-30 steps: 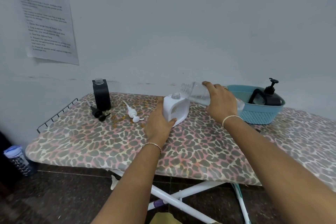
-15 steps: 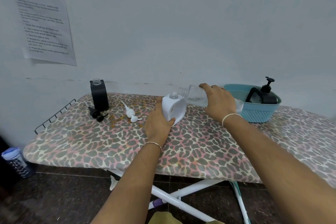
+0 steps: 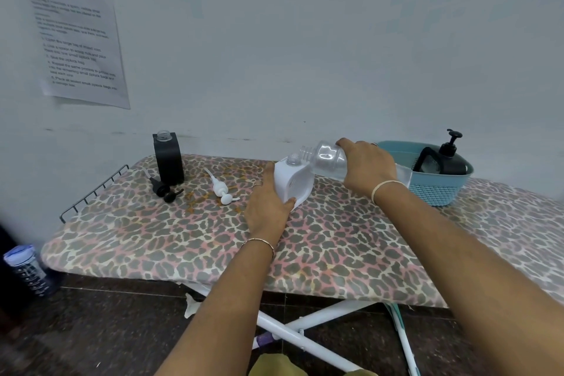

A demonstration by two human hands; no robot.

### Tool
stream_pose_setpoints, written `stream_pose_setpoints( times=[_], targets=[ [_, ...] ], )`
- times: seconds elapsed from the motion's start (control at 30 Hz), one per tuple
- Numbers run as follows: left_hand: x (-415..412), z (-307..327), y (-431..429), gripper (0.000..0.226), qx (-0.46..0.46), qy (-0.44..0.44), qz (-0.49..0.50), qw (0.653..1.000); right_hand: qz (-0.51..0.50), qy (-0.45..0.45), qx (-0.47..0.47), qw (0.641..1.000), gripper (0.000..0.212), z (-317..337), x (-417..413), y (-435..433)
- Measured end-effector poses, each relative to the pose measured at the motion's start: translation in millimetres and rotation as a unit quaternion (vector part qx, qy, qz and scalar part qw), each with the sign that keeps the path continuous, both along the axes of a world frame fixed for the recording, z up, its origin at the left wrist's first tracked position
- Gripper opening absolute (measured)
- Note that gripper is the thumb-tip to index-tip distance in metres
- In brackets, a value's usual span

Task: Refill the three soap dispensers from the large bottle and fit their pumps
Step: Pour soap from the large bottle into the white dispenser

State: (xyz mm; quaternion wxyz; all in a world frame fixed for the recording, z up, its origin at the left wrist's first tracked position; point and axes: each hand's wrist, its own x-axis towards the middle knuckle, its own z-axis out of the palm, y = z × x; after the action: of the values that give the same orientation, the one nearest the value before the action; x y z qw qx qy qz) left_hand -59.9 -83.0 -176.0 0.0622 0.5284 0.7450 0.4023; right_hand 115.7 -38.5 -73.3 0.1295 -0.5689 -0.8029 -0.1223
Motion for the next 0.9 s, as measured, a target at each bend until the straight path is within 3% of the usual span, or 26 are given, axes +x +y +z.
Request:
stream_pose_setpoints(
  times=[0.9],
  targets=[
    [-1,1,0,0.092,-0.013,-0.002,-0.001,1.0,-0.001,-0.03,-0.016,0.999,0.058,20,-9,2]
  ],
)
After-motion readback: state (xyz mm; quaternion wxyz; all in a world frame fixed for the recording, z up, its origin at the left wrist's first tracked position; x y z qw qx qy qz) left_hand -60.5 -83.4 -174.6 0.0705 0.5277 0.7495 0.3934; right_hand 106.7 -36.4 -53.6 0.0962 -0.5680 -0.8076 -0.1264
